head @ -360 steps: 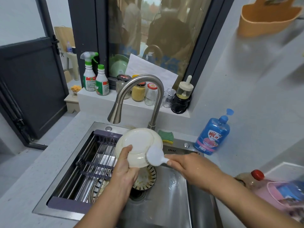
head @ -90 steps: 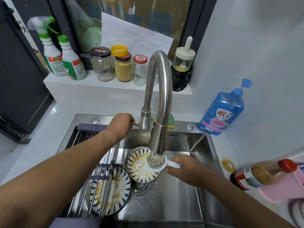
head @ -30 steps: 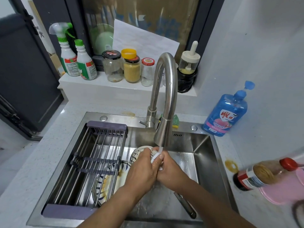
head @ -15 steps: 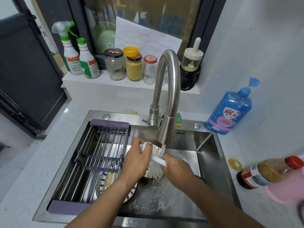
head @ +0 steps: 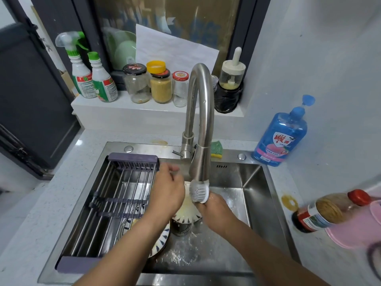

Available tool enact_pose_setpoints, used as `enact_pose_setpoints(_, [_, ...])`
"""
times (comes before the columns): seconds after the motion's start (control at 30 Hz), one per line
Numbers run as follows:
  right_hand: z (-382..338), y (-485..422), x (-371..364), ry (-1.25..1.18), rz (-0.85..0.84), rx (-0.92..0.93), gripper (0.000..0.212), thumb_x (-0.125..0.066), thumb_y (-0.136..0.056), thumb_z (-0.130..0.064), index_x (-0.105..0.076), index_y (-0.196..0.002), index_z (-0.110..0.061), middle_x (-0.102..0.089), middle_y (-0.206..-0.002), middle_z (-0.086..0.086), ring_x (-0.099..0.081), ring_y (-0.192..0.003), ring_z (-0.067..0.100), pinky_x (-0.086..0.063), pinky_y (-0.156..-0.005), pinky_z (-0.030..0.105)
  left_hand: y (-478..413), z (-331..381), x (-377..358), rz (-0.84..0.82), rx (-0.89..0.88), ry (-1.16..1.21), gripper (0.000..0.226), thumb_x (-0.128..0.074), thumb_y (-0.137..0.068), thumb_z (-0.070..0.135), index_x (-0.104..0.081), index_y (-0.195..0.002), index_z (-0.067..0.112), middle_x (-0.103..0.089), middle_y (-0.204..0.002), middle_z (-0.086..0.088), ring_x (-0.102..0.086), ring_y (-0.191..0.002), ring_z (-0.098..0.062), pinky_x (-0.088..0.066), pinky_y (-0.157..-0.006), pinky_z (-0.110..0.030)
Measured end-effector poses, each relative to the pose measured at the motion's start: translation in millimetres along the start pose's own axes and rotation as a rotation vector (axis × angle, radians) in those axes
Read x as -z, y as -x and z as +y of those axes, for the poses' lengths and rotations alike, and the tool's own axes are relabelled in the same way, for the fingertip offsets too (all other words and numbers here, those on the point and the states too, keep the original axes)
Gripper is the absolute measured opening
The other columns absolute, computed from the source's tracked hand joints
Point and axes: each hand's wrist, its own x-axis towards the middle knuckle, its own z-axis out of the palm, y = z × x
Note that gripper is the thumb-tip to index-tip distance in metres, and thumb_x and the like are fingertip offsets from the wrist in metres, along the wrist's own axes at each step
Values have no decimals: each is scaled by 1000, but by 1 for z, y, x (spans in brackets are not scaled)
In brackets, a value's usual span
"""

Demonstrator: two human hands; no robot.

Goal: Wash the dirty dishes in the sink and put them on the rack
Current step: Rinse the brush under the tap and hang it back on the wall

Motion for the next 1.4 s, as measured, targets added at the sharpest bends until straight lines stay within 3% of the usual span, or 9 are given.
enact_pose_setpoints(0.33, [-2, -5, 5, -54, 3, -23, 23, -65, -94, -25, -66, -116, -32, -71, -106, -7, -65, -96, 13, -56, -84, 36, -16, 50, -18, -76, -164, -226, 18, -52, -94, 33, -34, -97, 29, -54, -100, -2, -56, -82, -23, -45, -70, -40])
enact_pose_setpoints(0.53, [18, -3, 22, -268, 75, -150, 20, -70, -93, -16, -72, -111, -25, -76, -99, -10, -69, -93, 9, -57, -85, 30, -21, 30, -28, -119, -17, 28, 11, -55, -100, 25, -46, -105, 22, -58, -94, 0, -55, -75, -13, -41, -64, -30])
enact_pose_setpoints(0.67, [19, -2, 25, -439, 35, -70, 34, -77, -83, -4, -72, -108, -28, -77, -101, -9, -71, -99, 7, -56, -91, 32, -15, 1, -35, -449, 234, 307, 29, -54, -102, 45, -63, -111, 19, -70, -115, -7, -65, -109, -18, -50, -98, -38])
enact_pose_setpoints(0.8, [17, 1, 27, -504, -59, 24, 45, -81, -74, 8, -72, -110, -17, -78, -99, 2, -74, -98, 17, -60, -87, 34, -4, -25, -46, -673, 252, 525, 38, -74, -86, 23, -67, -120, 5, -73, -116, -20, -70, -105, -27, -54, -101, -43])
enact_pose_setpoints(1.03, [23, 3, 31, -538, -73, 52, 19, -73, -89, 0, -74, -104, -12, -78, -99, 3, -72, -98, 16, -57, -88, 31, -4, -22, -65, -421, 278, 636, 24, -63, -97, 28, -70, -104, 7, -74, -95, -16, -71, -84, -23, -58, -76, -31])
enact_pose_setpoints(1.17, [34, 5, 28, -395, -118, -45, 17, -71, -89, -38, -69, -96, -23, -69, -87, -2, -62, -80, 15, -51, -76, 42, -8, -10, -75, -282, 389, 750, 21, -55, -104, 28, -62, -97, 10, -72, -79, -10, -71, -65, -17, -59, -61, -29])
enact_pose_setpoints(1.2, [42, 5, 26, -373, -130, -46, 18, -68, -87, -41, -68, -94, -25, -66, -84, 0, -59, -77, 16, -48, -73, 43, -7, -9, -76, -294, 388, 773, 9, -59, -102, 21, -60, -104, 13, -72, -84, -12, -72, -68, -18, -61, -62, -31])
enact_pose_setpoints(1.3, [44, 8, 25, -363, -131, -47, 14, -60, -97, -21, -67, -106, -30, -74, -94, -6, -69, -81, 11, -55, -76, 32, -2, -14, -79, -359, 321, 722, 57, -81, -82, 1, -56, -126, 28, -76, -103, -15, -74, -88, -29, -61, -84, -43])
enact_pose_setpoints(1.4, [39, 10, 21, -379, -109, -37, 19, -60, -98, -22, -65, -110, -35, -75, -96, -16, -69, -87, -1, -55, -80, 25, 6, -12, -84, -301, 279, 706, 53, -84, -78, 1, -54, -116, 23, -75, -99, -13, -72, -91, -26, -59, -91, -42])
